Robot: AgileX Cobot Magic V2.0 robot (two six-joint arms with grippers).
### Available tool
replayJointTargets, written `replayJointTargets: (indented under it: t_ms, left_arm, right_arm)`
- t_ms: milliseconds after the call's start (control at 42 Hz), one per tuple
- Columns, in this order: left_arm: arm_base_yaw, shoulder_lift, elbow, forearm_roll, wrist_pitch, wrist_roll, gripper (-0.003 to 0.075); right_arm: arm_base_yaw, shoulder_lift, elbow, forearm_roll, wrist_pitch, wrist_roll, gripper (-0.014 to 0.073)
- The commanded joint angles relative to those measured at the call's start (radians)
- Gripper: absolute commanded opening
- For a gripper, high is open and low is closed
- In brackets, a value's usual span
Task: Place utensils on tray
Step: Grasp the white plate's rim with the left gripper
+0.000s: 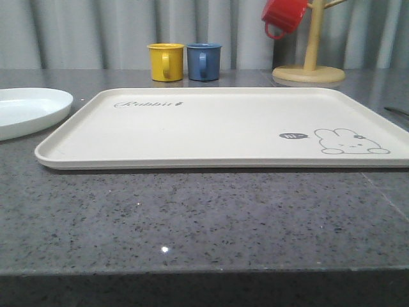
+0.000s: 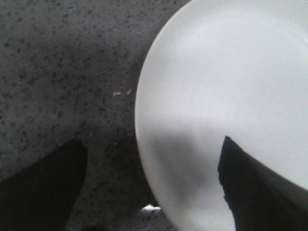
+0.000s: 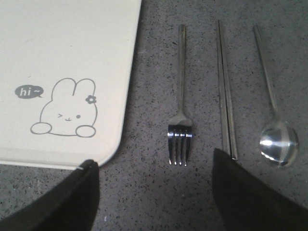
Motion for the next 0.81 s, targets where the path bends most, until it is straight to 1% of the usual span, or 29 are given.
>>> replayJointTargets:
  t_ms: [0,119,285,381,500,595,785]
  left_arm:
    - [-0.016,0.002,-0.050,-0.036,-0.048,0.005,0.0519]
    - [-0.016,0.034,-0.066,-0.036,-0.043,0.005,0.0464]
    - [-0.016,0.057,-0.072,-0.034,-0.041,0.005,0.0355]
    - [-0.016,0.064,-0.072,-0.032,-0.034,0.005,0.0258]
    - [-0.016,0.066,-0.072,-0.031,-0.039,0.005,0.0092]
    - [-0.016,0.066,-0.072,-0.031,-0.039,0.005,-0.0015]
    - [-0.020,0.024,-0.097,-0.038,-0.005,0.005,-0.0020]
  right_arm:
    - [-0.007,0.000,-0.034,-0.013,-0.054,-0.011,0.0521]
    - [-0.007,0.000,-0.034,-0.013,-0.054,-0.011,0.0521]
    - [-0.007,0.000,-0.034,-0.013,-0.054,-0.011,0.0521]
    - [-0.007,0.000,-0.034,-0.013,-0.054,-0.011,0.0521]
    - [-0.007,0.000,-0.034,-0.013,-0.054,-0.011,0.0521]
    - [-0.007,0.000,-0.034,-0.013,-0.054,-0.011,0.0521]
    - [-0.007,0.000,-0.034,-0.013,-0.054,-0.011,0.0521]
